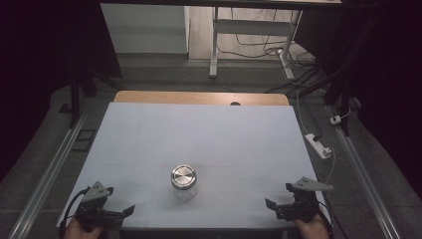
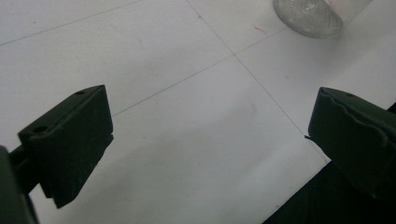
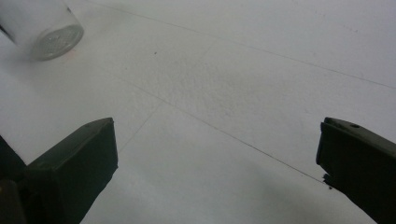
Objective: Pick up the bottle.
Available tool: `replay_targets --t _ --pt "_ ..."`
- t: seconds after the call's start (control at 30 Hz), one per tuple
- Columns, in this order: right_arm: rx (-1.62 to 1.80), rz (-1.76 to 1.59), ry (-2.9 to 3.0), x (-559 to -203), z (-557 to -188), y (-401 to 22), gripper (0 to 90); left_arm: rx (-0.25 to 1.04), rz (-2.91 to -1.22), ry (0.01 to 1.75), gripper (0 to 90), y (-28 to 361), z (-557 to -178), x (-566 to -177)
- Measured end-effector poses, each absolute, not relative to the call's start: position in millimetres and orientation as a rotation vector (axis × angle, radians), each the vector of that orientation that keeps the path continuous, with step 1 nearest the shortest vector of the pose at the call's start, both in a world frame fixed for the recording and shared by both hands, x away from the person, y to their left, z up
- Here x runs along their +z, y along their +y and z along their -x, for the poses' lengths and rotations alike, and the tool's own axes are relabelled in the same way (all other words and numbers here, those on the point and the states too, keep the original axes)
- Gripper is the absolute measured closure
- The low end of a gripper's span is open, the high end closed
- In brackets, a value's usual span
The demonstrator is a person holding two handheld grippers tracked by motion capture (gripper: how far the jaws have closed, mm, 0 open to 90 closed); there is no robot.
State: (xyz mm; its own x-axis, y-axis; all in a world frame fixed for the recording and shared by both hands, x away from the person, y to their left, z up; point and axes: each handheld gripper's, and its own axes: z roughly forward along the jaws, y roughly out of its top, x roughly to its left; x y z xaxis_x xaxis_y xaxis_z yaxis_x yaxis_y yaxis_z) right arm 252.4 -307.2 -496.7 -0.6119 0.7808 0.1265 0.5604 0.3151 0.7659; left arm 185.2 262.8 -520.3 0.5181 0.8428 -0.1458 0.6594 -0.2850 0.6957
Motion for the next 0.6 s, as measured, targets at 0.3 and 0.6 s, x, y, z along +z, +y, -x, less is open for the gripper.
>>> replay_targets --t 0.3,0.6 --pt "1.179 -1.189 2.333 -496.6 -251.9 -305.6 0.0 0.325 -2.035 1.234 0.5 262.9 -185.5 -520.2" --pt "1.175 -1.191 2.337 -496.9 -252.2 -305.2 0.0 0.313 -2.002 1.200 0.0 263.8 -184.6 -515.5"
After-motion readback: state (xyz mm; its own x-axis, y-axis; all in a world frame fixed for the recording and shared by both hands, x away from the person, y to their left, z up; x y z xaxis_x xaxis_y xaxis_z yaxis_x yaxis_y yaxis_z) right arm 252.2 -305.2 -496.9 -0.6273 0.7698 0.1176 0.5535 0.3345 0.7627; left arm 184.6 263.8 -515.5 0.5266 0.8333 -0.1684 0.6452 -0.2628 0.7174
